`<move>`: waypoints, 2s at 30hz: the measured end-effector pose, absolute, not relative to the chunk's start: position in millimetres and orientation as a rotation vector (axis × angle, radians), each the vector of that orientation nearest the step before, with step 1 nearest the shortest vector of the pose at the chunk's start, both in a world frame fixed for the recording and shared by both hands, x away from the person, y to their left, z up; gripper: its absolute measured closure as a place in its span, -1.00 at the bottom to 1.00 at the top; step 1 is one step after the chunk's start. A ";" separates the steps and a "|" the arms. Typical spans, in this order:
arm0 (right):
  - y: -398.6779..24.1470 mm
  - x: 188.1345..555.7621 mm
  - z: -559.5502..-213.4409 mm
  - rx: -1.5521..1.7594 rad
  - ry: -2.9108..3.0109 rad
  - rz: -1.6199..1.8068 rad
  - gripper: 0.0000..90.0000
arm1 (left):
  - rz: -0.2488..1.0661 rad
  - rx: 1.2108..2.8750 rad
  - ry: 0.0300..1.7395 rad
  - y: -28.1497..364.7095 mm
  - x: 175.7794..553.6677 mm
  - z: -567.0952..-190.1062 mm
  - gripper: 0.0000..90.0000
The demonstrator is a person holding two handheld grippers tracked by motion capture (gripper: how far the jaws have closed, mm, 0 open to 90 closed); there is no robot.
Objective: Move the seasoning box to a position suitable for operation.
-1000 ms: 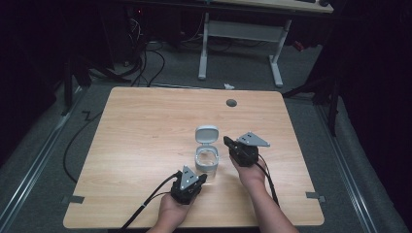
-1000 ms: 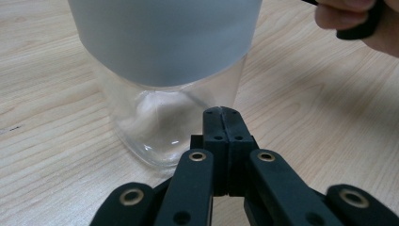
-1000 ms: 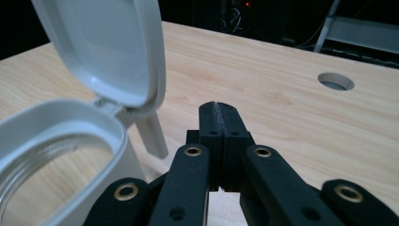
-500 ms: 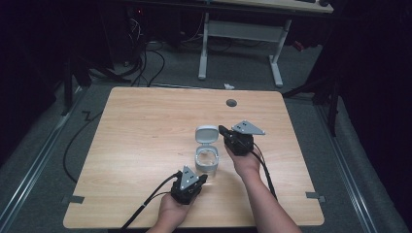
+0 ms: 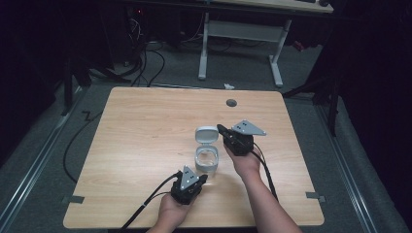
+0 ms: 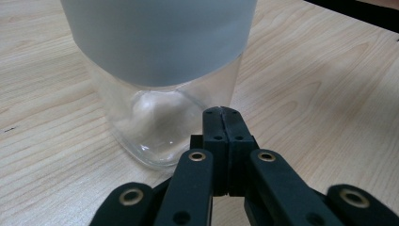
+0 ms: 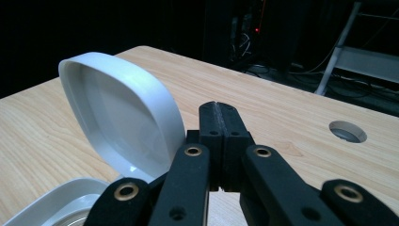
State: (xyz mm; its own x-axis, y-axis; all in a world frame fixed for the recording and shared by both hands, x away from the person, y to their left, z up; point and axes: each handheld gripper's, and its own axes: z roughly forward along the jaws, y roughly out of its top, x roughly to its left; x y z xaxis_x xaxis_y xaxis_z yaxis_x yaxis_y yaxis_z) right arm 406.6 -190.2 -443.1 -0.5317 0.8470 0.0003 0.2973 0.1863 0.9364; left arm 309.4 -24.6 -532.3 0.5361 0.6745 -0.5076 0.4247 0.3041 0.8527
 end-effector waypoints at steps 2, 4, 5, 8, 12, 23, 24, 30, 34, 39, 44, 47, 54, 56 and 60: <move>-190.4 404.2 -442.7 1.062 1.935 1.345 1.00 | 0.217 1.319 1.071 -24.6 309.4 -532.3 1.00; -190.4 401.7 -442.5 1.053 1.936 1.349 1.00 | 0.219 1.318 1.069 -24.7 309.4 -532.4 1.00; -190.3 399.7 -442.3 1.052 1.937 1.346 1.00 | 0.220 1.317 1.069 -24.7 309.3 -532.4 0.99; -190.7 396.1 -442.1 1.048 1.937 1.350 1.00 | 0.221 1.317 1.070 -24.7 309.4 -532.4 0.99; -191.2 391.7 -442.1 1.040 1.942 1.345 1.00 | 0.221 1.317 1.069 -24.6 309.3 -532.4 0.99; -191.0 379.3 -436.1 1.011 1.927 1.371 1.00 | 0.217 1.308 1.070 -24.2 309.2 -532.0 0.99; -190.4 376.1 -435.7 1.007 1.930 1.377 1.00 | 0.217 1.311 1.070 -23.9 309.3 -532.0 0.99; -186.5 364.9 -439.1 0.986 1.946 1.386 1.00 | 0.215 1.310 1.072 -24.0 309.2 -531.8 0.99; -185.8 359.4 -441.2 0.987 1.954 1.379 1.00 | 0.215 1.308 1.069 -23.8 308.9 -531.8 0.99; -186.1 350.4 -446.1 0.989 1.967 1.388 1.00 | 0.214 1.310 1.068 -23.7 308.8 -531.7 0.99; -188.0 343.4 -450.5 0.993 1.978 1.388 1.00 | 0.217 1.312 1.065 -23.5 308.7 -531.9 0.98; -191.0 340.8 -451.7 1.000 1.979 1.392 1.00 | 0.216 1.311 1.064 -23.6 308.6 -531.8 0.98; -199.6 334.8 -451.0 1.010 1.958 1.401 1.00 | 0.202 1.303 1.060 -22.0 307.6 -531.3 0.94; -203.9 332.4 -451.8 1.018 1.948 1.401 0.99 | 0.187 1.286 1.067 -20.4 308.1 -530.5 0.93; -216.0 329.2 -458.7 1.053 1.937 1.393 0.97 | 0.177 1.312 1.058 -18.7 304.7 -528.3 0.91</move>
